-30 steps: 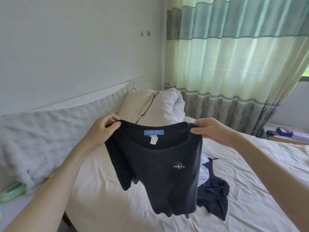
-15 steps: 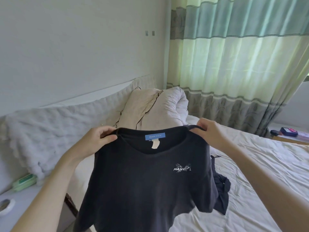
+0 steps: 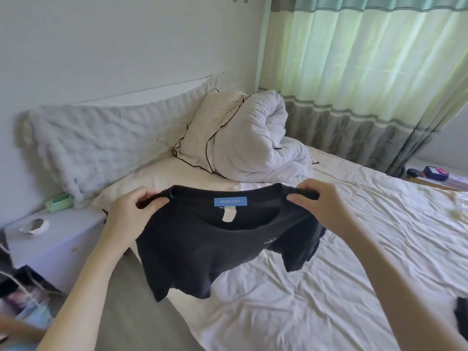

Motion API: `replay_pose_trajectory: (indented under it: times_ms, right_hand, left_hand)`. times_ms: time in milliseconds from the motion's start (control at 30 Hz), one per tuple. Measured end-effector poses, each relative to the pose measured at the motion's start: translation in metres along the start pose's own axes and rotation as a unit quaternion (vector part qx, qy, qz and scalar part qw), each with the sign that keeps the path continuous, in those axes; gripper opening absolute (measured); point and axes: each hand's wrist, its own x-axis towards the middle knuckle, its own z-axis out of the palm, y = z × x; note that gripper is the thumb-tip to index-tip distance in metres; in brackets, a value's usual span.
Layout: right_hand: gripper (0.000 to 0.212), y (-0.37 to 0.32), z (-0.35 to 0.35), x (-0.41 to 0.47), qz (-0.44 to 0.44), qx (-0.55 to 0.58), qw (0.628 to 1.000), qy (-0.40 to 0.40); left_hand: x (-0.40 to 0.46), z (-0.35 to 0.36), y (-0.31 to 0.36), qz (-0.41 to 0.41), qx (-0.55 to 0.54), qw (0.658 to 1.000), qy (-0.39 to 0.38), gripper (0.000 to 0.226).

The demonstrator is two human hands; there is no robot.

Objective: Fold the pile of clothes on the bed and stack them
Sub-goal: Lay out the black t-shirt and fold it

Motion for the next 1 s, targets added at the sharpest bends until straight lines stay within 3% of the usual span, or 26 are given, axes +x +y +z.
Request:
replay_pose_trajectory:
  times_ms: [200, 333, 500, 733, 1000]
  right_hand:
    - [0.019, -0.028, -0.037, -0.040, -0.088, -0.025, 0.984, 0.155]
    - [0.014, -0.031, -0.053, -0.035, -0.123, -0.083, 0.964, 0.222]
    - [0.023, 0.009, -0.031, 0.005, -0.093, -0.175, 0.965, 0.172]
    - [0.035, 0.115, 0.055, 0.098, 0.001, -0.241, 0.969, 0.055]
    - [0.038, 0.237, 0.170, 0.262, 0.059, -0.270, 0.959, 0.059]
  left_hand:
    - [-0.023, -0.016, 0.059, 0.071, -0.015, 0.992, 0.107, 0.010]
    - [-0.010, -0.016, 0.078, 0.102, -0.002, 0.988, 0.114, 0.016]
    - [0.035, 0.022, 0.042, 0.081, 0.065, 0.994, 0.024, 0.014]
    - [0.113, 0.107, -0.063, 0.045, 0.162, 0.984, -0.061, 0.024]
    - [0.271, 0.219, -0.182, 0.040, 0.203, 0.976, -0.073, 0.029]
